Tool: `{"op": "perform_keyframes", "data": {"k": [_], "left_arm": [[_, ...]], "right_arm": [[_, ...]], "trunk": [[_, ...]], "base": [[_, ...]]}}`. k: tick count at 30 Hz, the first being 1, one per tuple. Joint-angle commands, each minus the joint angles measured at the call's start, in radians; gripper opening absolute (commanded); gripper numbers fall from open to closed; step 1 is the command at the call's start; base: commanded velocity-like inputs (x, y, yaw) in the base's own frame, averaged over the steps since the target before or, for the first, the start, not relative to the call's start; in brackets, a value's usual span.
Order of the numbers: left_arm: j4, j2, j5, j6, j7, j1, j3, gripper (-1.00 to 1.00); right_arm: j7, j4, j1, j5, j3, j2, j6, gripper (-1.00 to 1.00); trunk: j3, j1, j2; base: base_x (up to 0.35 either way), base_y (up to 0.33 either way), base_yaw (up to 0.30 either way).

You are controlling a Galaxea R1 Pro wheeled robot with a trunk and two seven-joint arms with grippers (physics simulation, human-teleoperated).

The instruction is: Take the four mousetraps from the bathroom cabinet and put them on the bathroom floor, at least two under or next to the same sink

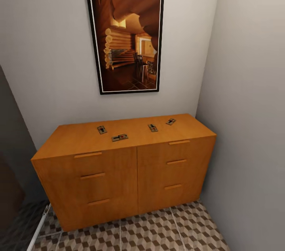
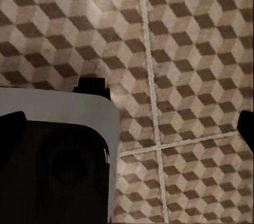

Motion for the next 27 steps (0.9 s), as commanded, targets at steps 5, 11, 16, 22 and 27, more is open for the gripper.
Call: {"op": "perform_keyframes", "data": {"k": [5, 11, 16, 22, 27], "left_arm": [[-0.217, -0.011, -0.008, 0.170, -0.002, 0.000, -0.004, 1.00], [-0.432, -0.018, -0.014, 0.326, -0.003, 0.000, -0.010, 1.00], [-0.542, -0.018, -0.015, 0.398, -0.002, 0.000, -0.013, 1.00], [-0.635, -0.016, -0.017, 0.452, -0.001, 0.000, -0.017, 1.00], [-0.678, -0.013, -0.018, 0.467, 0.000, 0.000, -0.018, 1.00]], "right_arm": [[0.019, -0.230, 0.000, 0.002, -0.016, -0.032, 0.192, 1.00], [0.065, -0.457, -0.001, 0.002, -0.073, -0.073, 0.346, 1.00], [0.085, -0.546, -0.001, 0.003, -0.110, -0.087, 0.419, 1.00], [0.094, -0.639, -0.001, 0.008, -0.126, -0.096, 0.464, 1.00], [0.095, -0.678, -0.001, 0.012, -0.130, -0.099, 0.474, 1.00]], "trunk": [[-0.001, 0.000, -0.001], [-0.001, 0.000, -0.001], [-0.001, 0.000, -0.001], [-0.001, 0.000, -0.001], [-0.001, 0.000, -0.001]], "base": [[0.000, 0.000, 0.000], [0.000, 0.000, 0.000], [0.000, 0.000, 0.000], [0.000, 0.000, 0.000], [0.000, 0.000, 0.000]]}}
